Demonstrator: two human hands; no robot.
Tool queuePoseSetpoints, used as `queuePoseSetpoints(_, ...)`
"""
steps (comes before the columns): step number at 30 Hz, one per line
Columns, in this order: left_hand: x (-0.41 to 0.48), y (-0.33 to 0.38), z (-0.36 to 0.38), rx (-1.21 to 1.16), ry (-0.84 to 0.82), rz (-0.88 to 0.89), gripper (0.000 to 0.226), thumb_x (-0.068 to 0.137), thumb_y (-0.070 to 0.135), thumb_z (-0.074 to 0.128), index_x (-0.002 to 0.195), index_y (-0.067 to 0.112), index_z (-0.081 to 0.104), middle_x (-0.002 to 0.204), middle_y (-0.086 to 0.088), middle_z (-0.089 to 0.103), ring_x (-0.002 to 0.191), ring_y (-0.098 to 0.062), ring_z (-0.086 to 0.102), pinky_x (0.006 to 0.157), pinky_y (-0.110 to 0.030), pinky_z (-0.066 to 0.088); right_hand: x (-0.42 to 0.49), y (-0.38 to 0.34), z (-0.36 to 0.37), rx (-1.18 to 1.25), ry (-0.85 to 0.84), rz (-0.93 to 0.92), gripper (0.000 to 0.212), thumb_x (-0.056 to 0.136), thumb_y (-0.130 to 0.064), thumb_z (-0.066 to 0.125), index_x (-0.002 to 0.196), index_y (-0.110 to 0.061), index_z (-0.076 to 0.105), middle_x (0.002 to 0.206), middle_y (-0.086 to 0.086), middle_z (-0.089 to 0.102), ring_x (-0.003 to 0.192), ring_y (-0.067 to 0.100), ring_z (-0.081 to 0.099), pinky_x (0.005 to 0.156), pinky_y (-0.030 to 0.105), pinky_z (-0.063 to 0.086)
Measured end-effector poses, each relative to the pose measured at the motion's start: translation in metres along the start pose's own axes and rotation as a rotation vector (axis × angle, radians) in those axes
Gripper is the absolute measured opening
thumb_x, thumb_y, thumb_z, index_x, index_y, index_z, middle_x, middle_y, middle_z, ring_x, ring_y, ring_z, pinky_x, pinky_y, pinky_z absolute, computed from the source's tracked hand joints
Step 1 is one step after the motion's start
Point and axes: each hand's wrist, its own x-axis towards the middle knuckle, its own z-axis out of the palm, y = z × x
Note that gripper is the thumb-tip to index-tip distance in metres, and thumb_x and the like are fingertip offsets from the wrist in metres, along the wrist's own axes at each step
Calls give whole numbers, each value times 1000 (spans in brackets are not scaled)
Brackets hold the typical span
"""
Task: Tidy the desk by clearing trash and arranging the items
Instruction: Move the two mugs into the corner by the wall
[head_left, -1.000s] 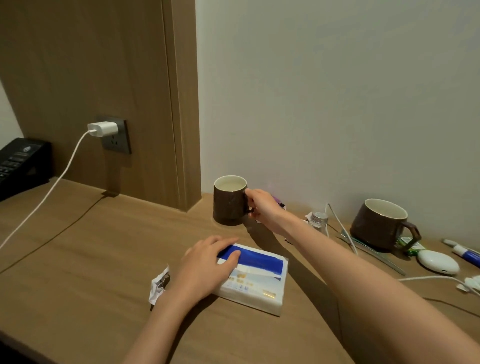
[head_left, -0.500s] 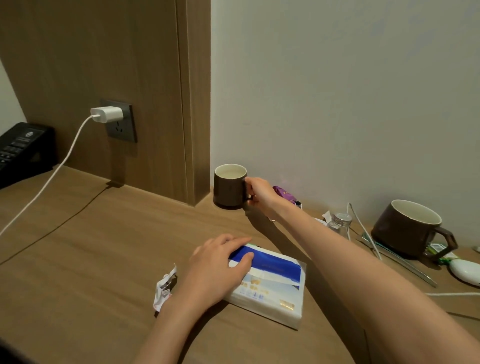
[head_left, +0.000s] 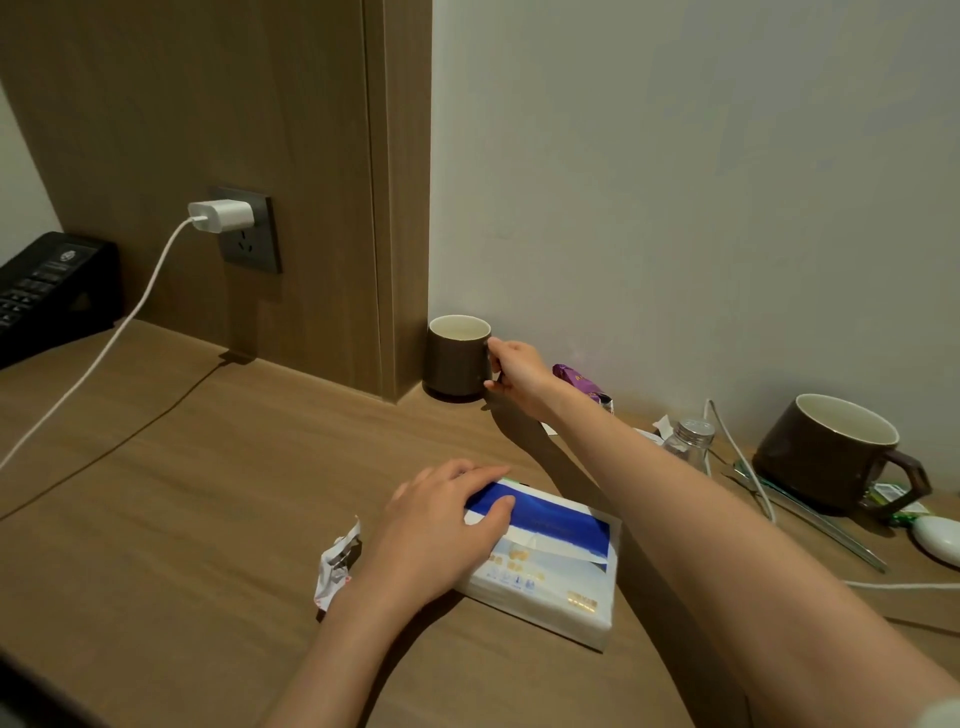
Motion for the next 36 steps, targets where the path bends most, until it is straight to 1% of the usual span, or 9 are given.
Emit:
queuePoseSetpoints(6, -1, 4, -3, 14, -21, -11, 46, 92, 52, 40, 137, 43, 37, 136, 16, 43, 122, -2, 38, 103, -32, 37, -7, 0, -5, -32, 10, -11, 20, 101, -22, 42, 103, -5, 53, 78, 4, 49, 67, 12, 52, 69, 25, 55)
queuePoseSetpoints(9, -2, 9, -5, 5, -40, -25, 48, 92, 54, 40, 139, 43, 34, 141, 15, 40, 127, -4, 36, 104, -36, 40, -25, -6, -16, -89, 8, -55, 30, 99, -15, 47, 128, -7, 44, 105, 9, 53, 87, 23, 61, 81, 33, 57)
queuePoseSetpoints(11, -5, 14, -8, -3, -29, -17, 49, 92, 55, 39, 139, 44, 34, 143, 16, 37, 130, -4, 33, 105, -37, 39, -44, -12, -29, -145, 8, -136, 40, 98, -13, 49, 137, -8, 39, 124, 11, 50, 98, 26, 63, 80, 31, 57)
queuePoseSetpoints(16, -7, 31, -21, -25, 51, 43, 43, 92, 48, 43, 135, 44, 39, 139, 16, 45, 126, -3, 39, 105, -35, 40, -114, -30, -75, -229, -37, -363, 31, 97, -16, 50, 128, -13, 52, 123, 5, 57, 93, 21, 65, 82, 32, 58)
queuePoseSetpoints(22, 3, 83, -17, -111, 155, 127, 40, 93, 36, 50, 133, 37, 47, 132, 12, 52, 116, -12, 53, 96, -33, 45, -182, -24, -157, -432, 232, -469, 24, 97, -22, 50, 120, -22, 59, 112, -6, 63, 82, 15, 63, 70, 27, 56)
queuePoseSetpoints(25, 17, 113, 1, -161, 179, 184, 40, 93, 35, 50, 133, 34, 47, 129, 10, 55, 114, -6, 51, 94, -29, 46, -201, -8, -202, -518, 389, -455, 20, 96, -23, 52, 114, -26, 59, 110, -9, 62, 81, 14, 59, 73, 31, 52)
queuePoseSetpoints(29, 39, 154, 36, -207, 136, 235, 47, 92, 34, 52, 138, 31, 43, 126, 4, 57, 109, -9, 54, 93, -32, 47, -212, 18, -258, -585, 567, -378, 19, 95, -23, 52, 114, -24, 58, 115, -3, 56, 85, 8, 55, 80, 32, 50)
queuePoseSetpoints(33, 62, 195, 70, -180, 94, 241, 52, 93, 34, 50, 143, 30, 34, 139, 2, 47, 123, -15, 48, 102, -38, 43, -216, 39, -294, -568, 597, -233, 25, 96, -23, 53, 120, -19, 52, 123, 2, 53, 101, 20, 57, 78, 30, 49)
queuePoseSetpoints(36, 77, 218, 89, -131, 139, 256, 53, 94, 35, 48, 144, 28, 32, 138, 1, 49, 118, -18, 51, 98, -42, 46, -217, 47, -306, -488, 590, -151, 29, 95, -28, 55, 121, -16, 51, 117, 1, 55, 98, 14, 54, 78, 28, 48)
